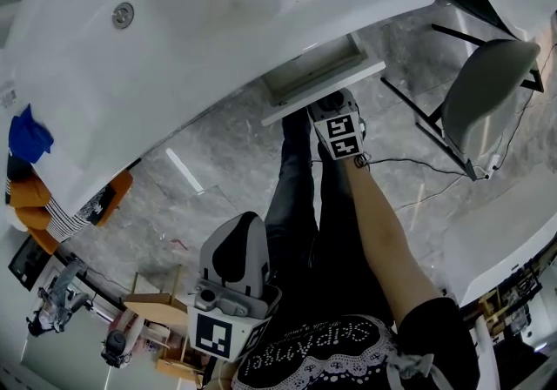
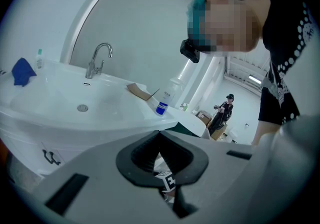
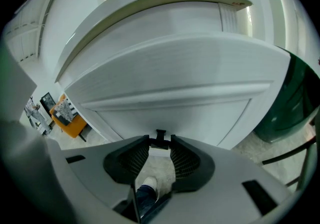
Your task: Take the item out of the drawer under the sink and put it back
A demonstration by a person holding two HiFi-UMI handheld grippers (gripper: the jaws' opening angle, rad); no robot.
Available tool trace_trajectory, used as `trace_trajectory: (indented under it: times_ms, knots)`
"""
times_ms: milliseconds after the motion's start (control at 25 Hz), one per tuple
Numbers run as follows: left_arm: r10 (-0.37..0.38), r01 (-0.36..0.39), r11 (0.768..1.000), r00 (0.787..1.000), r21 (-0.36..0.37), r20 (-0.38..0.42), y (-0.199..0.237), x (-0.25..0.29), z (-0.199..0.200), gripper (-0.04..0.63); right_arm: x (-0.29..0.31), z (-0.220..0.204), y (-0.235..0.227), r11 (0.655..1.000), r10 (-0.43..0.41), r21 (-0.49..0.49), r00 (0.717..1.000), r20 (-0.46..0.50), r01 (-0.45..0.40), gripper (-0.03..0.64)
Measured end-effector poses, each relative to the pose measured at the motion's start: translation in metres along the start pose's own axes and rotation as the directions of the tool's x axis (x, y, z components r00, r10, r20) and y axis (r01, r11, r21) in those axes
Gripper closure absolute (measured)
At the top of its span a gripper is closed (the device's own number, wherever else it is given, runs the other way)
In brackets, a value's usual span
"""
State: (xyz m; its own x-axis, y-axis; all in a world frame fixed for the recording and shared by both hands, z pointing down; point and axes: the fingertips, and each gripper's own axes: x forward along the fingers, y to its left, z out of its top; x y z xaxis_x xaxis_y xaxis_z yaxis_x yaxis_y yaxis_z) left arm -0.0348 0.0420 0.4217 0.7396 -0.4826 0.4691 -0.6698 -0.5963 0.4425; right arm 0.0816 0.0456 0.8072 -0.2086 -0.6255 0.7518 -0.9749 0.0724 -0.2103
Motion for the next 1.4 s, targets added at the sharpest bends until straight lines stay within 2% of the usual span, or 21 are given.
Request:
trace_trajectory:
  times_ms: [400,680,920,1120,1160,1240,1400]
  knots:
    - [-0.003,0.003,1.000,1.000,-0.006,0.004,0.005,-0.001,0.003,0.591,-0.005,-0.010,0.000,1.000,-0.022,0.006,1.000,-0.022,0.022,0.476]
    - [-0.016,0.016,1.000,0.999,0.001,0.030,0.009,-0.003,0.006,0.591,-0.002,-0.011,-0.001,1.000,0.023,-0.002,0.998,-0.059,-0.024,0.474]
    - [-0.040,0.039,0.999,0.998,0.011,0.051,0.002,0.000,0.015,0.591,-0.005,-0.012,-0.003,1.000,-0.008,0.012,0.993,-0.115,0.009,0.472]
    - [-0.028,0.026,0.999,0.996,0.020,0.082,0.003,-0.004,0.026,0.591,-0.029,0.005,-0.003,0.999,-0.002,0.041,0.998,-0.056,0.005,0.476]
    - [-0.028,0.026,0.999,0.995,0.026,0.096,0.004,-0.006,0.030,0.591,-0.037,0.008,-0.002,0.999,0.006,0.034,0.999,-0.047,-0.004,0.486]
    - [-0.017,0.013,0.999,0.993,0.037,0.117,0.007,-0.008,0.037,0.591,-0.052,0.010,-0.002,1.000,0.006,0.012,0.999,-0.043,-0.005,0.559]
    - [0.017,-0.024,0.998,0.993,0.057,0.121,0.011,-0.015,0.046,0.591,-0.074,0.015,-0.016,0.998,-0.041,0.049,0.999,-0.028,0.043,0.592]
